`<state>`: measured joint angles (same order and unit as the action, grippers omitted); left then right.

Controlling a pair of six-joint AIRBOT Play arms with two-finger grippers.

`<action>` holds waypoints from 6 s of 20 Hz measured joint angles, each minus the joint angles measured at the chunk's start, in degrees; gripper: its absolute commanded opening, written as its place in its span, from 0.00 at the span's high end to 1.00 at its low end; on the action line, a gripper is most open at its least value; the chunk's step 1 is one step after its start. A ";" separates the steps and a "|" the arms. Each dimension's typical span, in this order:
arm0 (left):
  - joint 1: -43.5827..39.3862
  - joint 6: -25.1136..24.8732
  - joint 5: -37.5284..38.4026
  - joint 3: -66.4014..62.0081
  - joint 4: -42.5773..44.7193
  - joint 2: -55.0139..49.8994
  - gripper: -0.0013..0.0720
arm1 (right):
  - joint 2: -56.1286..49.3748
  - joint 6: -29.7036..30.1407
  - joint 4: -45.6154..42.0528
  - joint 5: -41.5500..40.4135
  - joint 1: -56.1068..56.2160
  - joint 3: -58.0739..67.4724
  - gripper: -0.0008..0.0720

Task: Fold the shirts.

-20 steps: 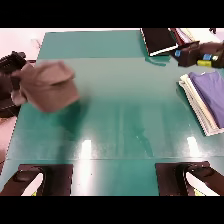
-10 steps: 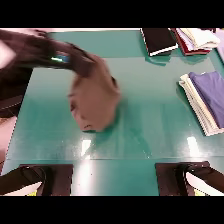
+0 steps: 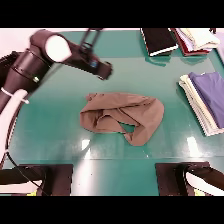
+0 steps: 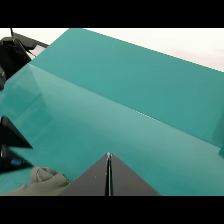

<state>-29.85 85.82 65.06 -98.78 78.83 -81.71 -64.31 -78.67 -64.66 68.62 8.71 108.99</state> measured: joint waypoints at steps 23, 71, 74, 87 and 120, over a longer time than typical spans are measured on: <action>17.75 0.90 -19.30 25.33 -25.44 -12.00 0.95 | 2.78 -2.82 -0.96 5.86 -4.20 -13.77 0.96; 17.70 -3.43 -1.79 -3.26 -7.69 30.91 0.95 | 11.02 -2.32 -9.66 10.23 -10.75 -4.31 0.96; 17.73 -3.41 0.70 4.09 -5.40 24.52 0.95 | 3.52 -3.34 -10.19 12.81 -9.40 -8.92 0.96; 27.34 2.60 -5.95 16.20 -4.28 -0.48 0.30 | -25.14 -4.22 -5.73 9.88 -8.24 -16.17 0.39; 26.36 -7.17 -11.47 55.80 -27.23 19.43 0.95 | 7.37 0.44 -5.29 11.72 -41.07 -64.28 0.24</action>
<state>-3.49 78.65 53.58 -42.98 51.59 -62.28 -56.95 -78.24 -69.95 80.34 -32.36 44.71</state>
